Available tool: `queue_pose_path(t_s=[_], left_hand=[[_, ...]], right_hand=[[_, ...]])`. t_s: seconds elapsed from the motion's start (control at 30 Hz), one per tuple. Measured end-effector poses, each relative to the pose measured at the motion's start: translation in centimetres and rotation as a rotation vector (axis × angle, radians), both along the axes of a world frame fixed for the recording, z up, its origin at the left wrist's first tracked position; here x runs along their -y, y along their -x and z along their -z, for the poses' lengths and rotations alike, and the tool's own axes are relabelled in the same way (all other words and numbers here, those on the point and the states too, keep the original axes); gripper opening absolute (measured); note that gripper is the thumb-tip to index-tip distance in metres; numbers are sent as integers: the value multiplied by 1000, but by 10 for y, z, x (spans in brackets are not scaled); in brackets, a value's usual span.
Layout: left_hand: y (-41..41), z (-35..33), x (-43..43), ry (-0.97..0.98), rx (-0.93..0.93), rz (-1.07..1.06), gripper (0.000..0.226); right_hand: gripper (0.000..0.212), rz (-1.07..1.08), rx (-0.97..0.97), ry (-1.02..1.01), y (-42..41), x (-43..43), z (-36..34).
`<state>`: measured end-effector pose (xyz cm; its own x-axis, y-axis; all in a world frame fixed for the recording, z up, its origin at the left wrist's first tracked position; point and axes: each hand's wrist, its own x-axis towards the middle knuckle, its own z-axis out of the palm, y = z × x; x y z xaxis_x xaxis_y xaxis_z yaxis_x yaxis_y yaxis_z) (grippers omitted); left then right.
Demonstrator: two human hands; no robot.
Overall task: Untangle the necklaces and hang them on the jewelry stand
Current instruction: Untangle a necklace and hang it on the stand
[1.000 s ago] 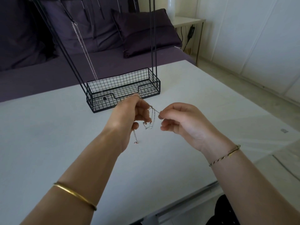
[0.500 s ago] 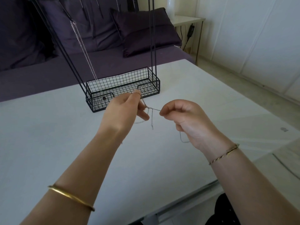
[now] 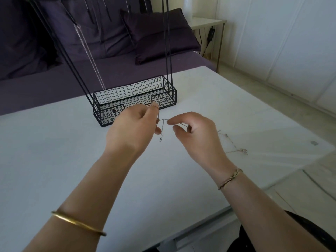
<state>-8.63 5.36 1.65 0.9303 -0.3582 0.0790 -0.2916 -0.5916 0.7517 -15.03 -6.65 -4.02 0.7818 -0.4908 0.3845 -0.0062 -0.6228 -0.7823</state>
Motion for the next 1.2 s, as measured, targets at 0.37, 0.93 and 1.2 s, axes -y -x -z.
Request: queue_pose_path(t_s=[0.37,0.93,1.2], left_hand=[[1,-1,-2,-70,50,-14,45],[-9,7,-9,-59,-74,-52,41],[-9,7,-9,-43,-146,-49,44]], right_hand=[[12,-180,-204,-200,-7,-10,1],[10,-215,-327,-1133,2,9,-12],[13,-179,-152,-659,4,2,-14]])
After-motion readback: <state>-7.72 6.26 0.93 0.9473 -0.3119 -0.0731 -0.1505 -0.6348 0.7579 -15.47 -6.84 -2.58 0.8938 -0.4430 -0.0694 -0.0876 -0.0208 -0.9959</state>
